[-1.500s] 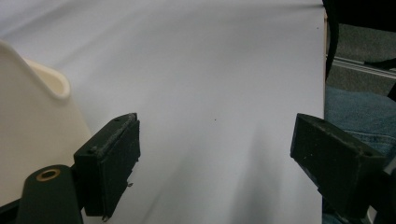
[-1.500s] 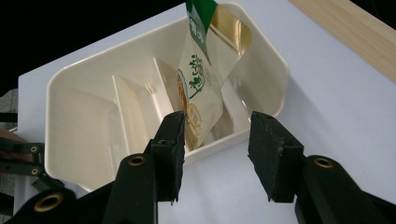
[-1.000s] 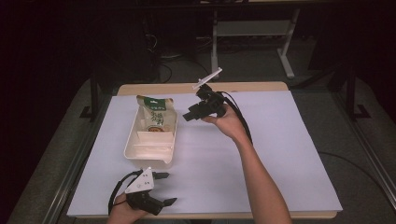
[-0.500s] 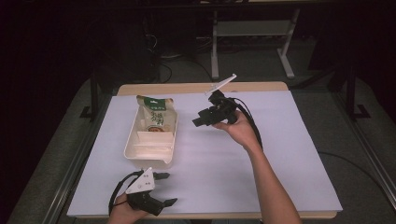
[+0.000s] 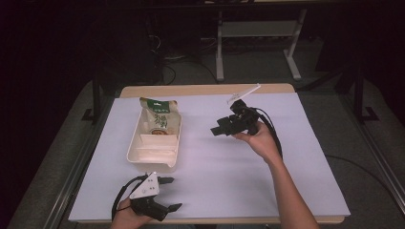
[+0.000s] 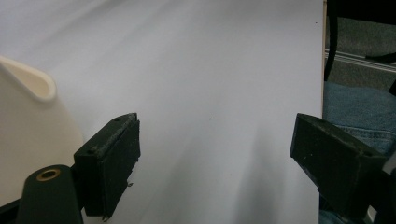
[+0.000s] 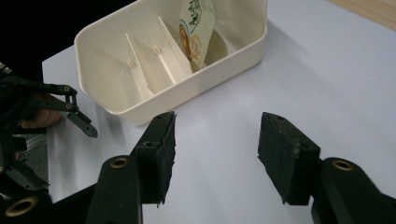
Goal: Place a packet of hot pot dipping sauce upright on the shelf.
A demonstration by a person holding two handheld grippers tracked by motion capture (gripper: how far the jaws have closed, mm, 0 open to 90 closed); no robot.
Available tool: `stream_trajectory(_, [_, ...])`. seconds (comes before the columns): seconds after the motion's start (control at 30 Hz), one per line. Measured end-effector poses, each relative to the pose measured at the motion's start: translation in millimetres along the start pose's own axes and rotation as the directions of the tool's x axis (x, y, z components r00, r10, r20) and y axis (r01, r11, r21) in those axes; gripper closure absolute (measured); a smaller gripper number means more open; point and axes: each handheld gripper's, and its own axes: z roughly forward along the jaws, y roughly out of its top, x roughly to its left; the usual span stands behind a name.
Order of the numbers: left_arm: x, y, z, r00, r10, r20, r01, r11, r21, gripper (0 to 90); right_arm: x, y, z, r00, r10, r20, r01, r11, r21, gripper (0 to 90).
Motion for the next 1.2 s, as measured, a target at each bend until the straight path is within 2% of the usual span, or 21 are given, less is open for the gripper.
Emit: stream_trajectory(1.2, [-1.3, 0.2, -1.3, 0.9999, 0.010, -0.010, -0.010, 0.9999, 0.003, 15.6, 2.4, -70.9, -41.0, 0.9968, 0.079, 0.010, -0.079, 0.996, -0.050, 37.7])
